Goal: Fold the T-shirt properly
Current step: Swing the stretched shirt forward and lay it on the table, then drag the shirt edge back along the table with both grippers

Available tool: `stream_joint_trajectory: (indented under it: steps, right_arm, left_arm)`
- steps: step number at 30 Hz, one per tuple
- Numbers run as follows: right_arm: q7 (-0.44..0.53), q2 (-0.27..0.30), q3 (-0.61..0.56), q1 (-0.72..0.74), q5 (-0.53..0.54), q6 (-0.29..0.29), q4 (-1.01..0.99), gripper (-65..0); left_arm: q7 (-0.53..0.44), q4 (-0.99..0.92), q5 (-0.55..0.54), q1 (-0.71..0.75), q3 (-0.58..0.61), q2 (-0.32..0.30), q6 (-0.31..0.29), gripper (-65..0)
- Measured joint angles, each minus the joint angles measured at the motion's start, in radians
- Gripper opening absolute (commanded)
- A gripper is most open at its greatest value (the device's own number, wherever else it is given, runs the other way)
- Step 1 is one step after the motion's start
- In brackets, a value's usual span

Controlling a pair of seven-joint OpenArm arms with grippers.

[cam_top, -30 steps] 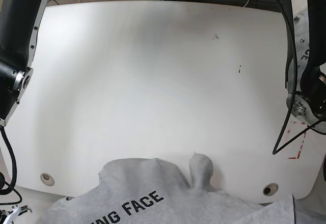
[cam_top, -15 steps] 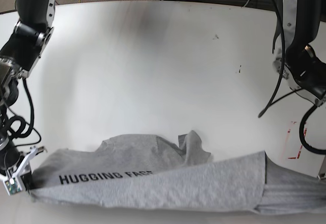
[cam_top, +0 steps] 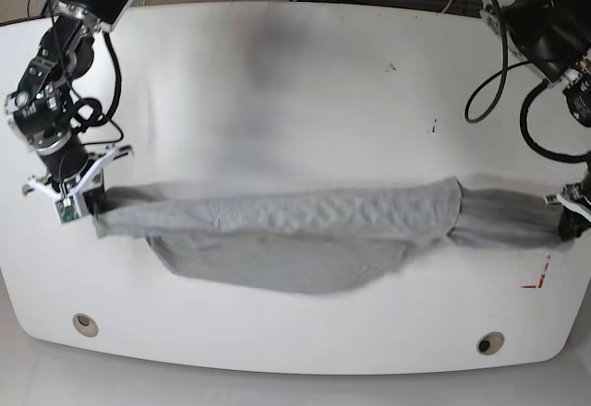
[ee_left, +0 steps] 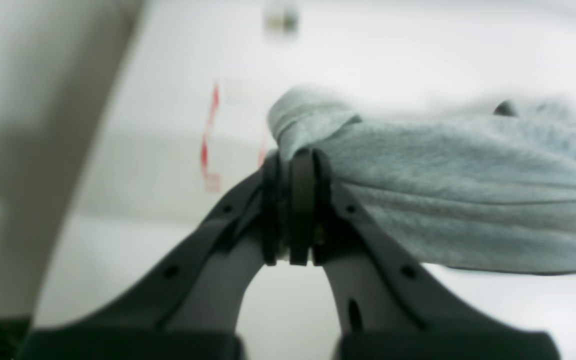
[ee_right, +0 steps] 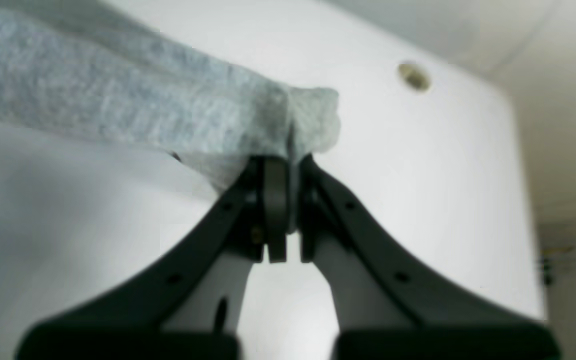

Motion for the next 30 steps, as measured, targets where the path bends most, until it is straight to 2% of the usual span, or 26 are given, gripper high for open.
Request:
stream_joint_trajectory:
  steps: [5,11,12,16,19,23,30]
  right_arm:
    - [0.032,-0.065,0.040,-0.127,-0.018,-0.003,-0.002,-63.6]
    - [0.077,-0.100,0.035,-0.251,-0.008,-0.001,0.000,-63.6]
    - [0.094,-0.107,0.035,-0.270,-0.006,-0.001,0.000,-63.6]
    - [0.092,-0.122,0.035,-0.336,-0.009,-0.003,0.000,-63.6]
    - [0.089,-0.142,0.037,-0.377,-0.017,-0.005,-0.001,-63.6]
    - [0.092,-0.162,0.031,-0.420,-0.010,-0.003,-0.001,-63.6]
    - [0.095,-0.160,0.031,-0.475,-0.005,-0.001,-0.001,-63.6]
  left_arm:
    - [-0.077,0.000,-0.021,0.156,0.015,-0.024,-0.010,-65.0]
    - [-0.150,-0.001,-0.001,0.294,0.011,-0.066,-0.009,-65.0]
    - [-0.163,-0.002,-0.001,0.313,0.011,-0.075,-0.026,-65.0]
    - [-0.183,-0.031,-0.010,0.359,0.012,-0.110,-0.101,-65.0]
    - [-0.182,-0.079,-0.011,0.375,0.014,-0.132,-0.129,-65.0]
    - [-0.183,-0.129,-0.010,0.406,0.015,-0.166,-0.128,-65.0]
    - [-0.184,-0.155,-0.010,0.457,0.012,-0.206,-0.128,-65.0]
